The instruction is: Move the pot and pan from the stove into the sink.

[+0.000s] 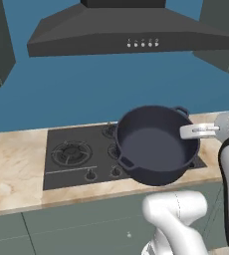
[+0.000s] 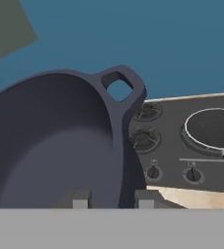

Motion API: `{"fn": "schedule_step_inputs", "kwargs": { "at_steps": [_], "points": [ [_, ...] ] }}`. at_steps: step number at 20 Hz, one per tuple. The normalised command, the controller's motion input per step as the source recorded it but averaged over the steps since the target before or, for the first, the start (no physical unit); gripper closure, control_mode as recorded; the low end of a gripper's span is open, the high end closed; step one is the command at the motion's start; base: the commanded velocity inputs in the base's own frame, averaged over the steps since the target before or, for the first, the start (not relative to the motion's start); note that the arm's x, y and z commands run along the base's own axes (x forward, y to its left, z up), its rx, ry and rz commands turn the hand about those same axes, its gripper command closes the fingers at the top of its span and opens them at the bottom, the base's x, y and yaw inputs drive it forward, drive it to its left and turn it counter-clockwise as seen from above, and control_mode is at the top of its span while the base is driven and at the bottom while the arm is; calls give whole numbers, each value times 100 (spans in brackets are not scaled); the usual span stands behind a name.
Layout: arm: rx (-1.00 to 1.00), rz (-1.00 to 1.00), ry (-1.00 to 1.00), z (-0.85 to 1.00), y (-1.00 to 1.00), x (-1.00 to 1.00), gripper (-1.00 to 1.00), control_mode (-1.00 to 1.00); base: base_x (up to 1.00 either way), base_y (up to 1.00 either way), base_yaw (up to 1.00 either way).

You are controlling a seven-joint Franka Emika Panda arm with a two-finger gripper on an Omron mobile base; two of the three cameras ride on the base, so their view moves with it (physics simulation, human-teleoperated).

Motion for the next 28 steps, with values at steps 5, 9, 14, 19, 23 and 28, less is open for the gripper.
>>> {"fn": "schedule_step_inputs", "kwargs": {
  "at_steps": [5,9,14,19,23,28],
  "points": [
    [0,0,0,0,0,0,100,100,-78,0,0],
    [0,0,0,0,0,0,100,100,-52,0,0],
    [0,0,0,0,0,0,100,100,-4,2,16],
    [0,0,0,0,0,0,100,100,-17,-2,44],
    [0,0,0,0,0,0,100,100,-16,-1,44],
    [0,0,0,0,0,0,100,100,-16,-2,45]
  ]
}}
